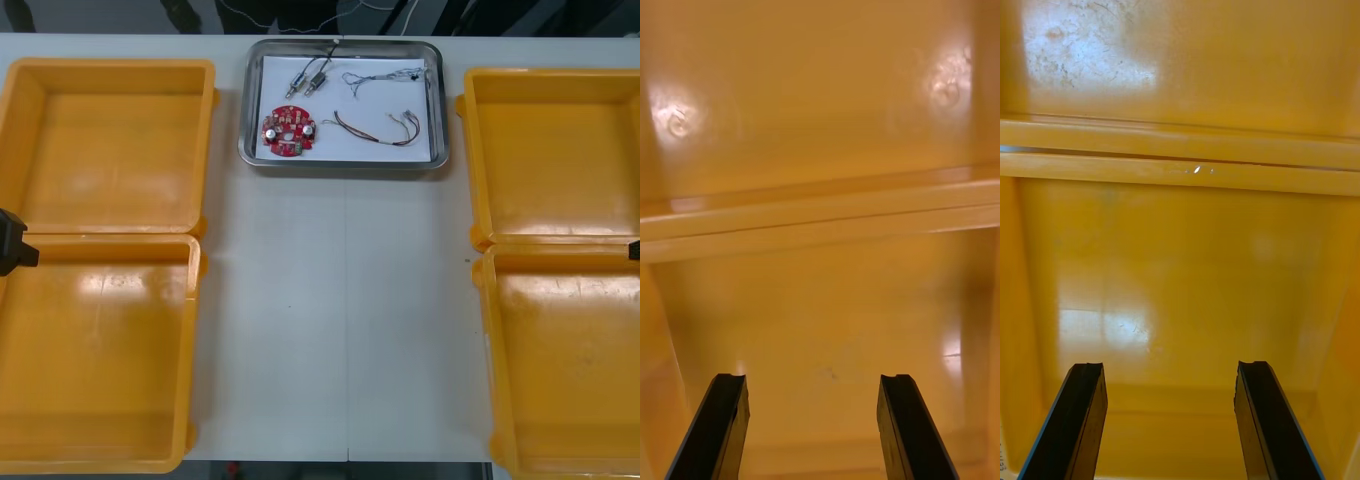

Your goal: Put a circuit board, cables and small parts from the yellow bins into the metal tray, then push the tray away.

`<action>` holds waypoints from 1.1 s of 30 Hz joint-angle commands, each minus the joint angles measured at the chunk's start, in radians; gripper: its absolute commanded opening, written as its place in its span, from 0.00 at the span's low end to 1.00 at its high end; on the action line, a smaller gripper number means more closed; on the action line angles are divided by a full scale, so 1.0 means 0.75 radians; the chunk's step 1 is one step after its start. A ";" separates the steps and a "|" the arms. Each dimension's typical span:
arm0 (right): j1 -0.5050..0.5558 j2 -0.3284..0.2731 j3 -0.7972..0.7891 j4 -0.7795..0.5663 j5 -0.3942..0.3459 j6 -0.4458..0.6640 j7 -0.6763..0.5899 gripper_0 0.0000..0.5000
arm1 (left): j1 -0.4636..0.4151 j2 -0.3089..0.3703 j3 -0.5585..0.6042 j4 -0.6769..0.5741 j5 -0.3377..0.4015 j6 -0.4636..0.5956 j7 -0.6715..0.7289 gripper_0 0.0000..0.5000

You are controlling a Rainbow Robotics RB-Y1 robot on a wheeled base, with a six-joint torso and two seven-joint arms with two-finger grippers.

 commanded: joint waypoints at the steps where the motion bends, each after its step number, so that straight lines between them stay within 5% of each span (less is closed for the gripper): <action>1: 0.064 -0.082 -0.042 -0.031 -0.028 0.004 0.046 1.00 | 0.019 0.059 0.037 -0.033 0.008 0.008 -0.123 1.00; 33: 0.138 -0.133 -0.011 -0.095 -0.077 0.004 0.021 1.00 | 0.019 0.059 0.037 -0.033 0.008 0.008 -0.123 1.00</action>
